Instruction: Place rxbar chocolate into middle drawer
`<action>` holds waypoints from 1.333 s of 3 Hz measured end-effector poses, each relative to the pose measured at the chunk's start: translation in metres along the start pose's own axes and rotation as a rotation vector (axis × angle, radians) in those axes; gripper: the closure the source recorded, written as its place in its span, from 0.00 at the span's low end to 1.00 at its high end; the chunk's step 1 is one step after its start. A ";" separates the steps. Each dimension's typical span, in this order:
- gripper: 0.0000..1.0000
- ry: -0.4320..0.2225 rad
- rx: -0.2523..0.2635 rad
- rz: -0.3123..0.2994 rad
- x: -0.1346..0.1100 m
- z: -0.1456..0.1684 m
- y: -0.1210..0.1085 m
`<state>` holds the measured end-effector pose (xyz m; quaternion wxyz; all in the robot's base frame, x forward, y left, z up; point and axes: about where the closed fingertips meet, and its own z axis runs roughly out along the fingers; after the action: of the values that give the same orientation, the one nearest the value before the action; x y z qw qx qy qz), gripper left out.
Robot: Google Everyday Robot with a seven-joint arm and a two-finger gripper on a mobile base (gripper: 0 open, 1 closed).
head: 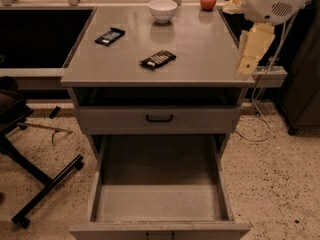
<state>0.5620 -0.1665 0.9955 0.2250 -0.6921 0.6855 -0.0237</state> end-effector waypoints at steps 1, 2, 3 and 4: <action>0.00 -0.101 0.010 -0.076 -0.032 0.034 -0.060; 0.00 -0.101 0.009 -0.077 -0.032 0.035 -0.060; 0.00 -0.105 0.011 -0.093 -0.037 0.043 -0.066; 0.00 -0.107 -0.008 -0.162 -0.049 0.071 -0.088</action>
Offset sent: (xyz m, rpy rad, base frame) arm 0.0451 0.0300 -0.0055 0.0440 -0.0078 0.0869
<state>0.6657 -0.1029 0.9755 0.2560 -0.7463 0.6144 -0.0018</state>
